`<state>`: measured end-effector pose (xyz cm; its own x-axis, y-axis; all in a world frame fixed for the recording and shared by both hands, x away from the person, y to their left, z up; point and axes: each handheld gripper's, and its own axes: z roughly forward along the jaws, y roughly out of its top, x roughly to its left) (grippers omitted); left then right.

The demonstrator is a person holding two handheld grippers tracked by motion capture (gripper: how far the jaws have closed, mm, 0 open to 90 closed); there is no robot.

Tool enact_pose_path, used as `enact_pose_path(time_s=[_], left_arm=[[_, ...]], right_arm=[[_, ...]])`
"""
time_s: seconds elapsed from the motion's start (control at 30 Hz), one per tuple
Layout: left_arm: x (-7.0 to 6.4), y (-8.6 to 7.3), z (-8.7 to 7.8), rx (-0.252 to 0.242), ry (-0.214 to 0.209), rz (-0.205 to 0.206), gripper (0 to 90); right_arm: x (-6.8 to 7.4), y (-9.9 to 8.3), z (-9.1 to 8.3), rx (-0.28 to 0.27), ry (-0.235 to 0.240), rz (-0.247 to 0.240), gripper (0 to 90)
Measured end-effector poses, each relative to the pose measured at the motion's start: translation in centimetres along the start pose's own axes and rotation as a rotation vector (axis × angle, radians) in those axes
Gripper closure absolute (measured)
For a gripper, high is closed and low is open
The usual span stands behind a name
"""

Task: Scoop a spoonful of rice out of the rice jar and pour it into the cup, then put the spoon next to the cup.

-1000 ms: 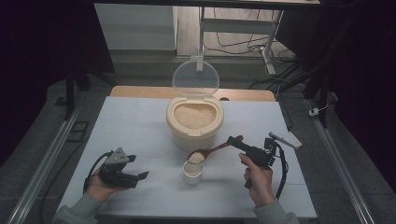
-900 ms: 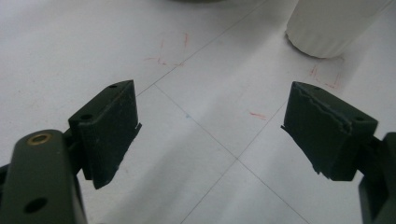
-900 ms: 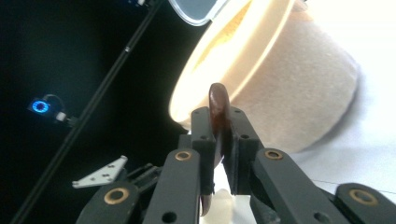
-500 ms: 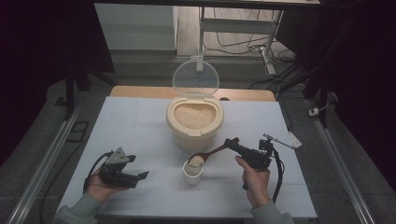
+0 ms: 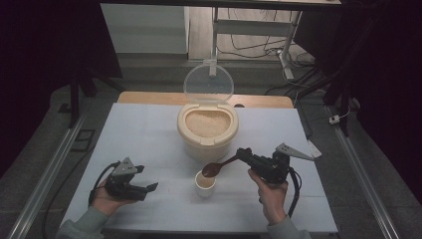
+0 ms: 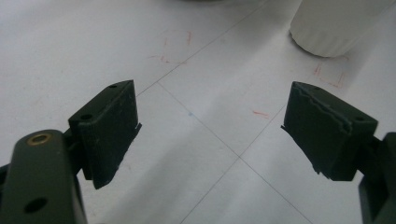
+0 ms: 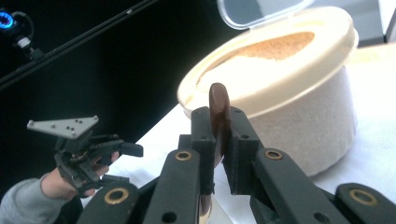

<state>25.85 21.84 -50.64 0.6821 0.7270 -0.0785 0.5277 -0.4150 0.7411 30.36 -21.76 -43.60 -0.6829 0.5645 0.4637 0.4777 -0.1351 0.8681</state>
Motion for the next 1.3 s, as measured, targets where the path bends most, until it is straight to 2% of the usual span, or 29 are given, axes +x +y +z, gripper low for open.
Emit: enact_pose_path(time_s=[0.1,0.43,0.6,0.7,0.83,0.97,1.3], left_arm=[[0.0,0.0,0.0,0.002,0.003,0.000,17.9],[0.1,-0.1,-0.1,-0.005,0.004,-0.003,17.9],[0.1,-0.1,-0.1,-0.007,0.004,-0.003,17.9],[0.2,-0.1,-0.2,-0.007,0.003,-0.001,17.9],[0.2,-0.1,-0.1,-0.006,0.002,0.001,17.9],[0.2,-0.1,-0.1,-0.006,0.002,0.000,17.9],[0.2,-0.1,-0.2,-0.006,0.001,0.000,17.9]], right_arm=[[0.1,0.2,-0.3,-0.015,0.008,-0.019,83.2],[0.1,1.4,-1.8,-0.075,0.029,-0.033,83.1],[0.2,2.3,-2.8,-0.089,0.028,-0.072,83.1],[0.3,3.0,-3.6,-0.095,0.012,-0.103,83.1],[0.2,4.2,-4.6,-0.047,0.004,-0.109,83.1],[0.0,4.8,-5.0,0.036,-0.001,-0.129,83.1],[0.0,4.4,-3.4,0.264,0.055,-0.144,83.0]])
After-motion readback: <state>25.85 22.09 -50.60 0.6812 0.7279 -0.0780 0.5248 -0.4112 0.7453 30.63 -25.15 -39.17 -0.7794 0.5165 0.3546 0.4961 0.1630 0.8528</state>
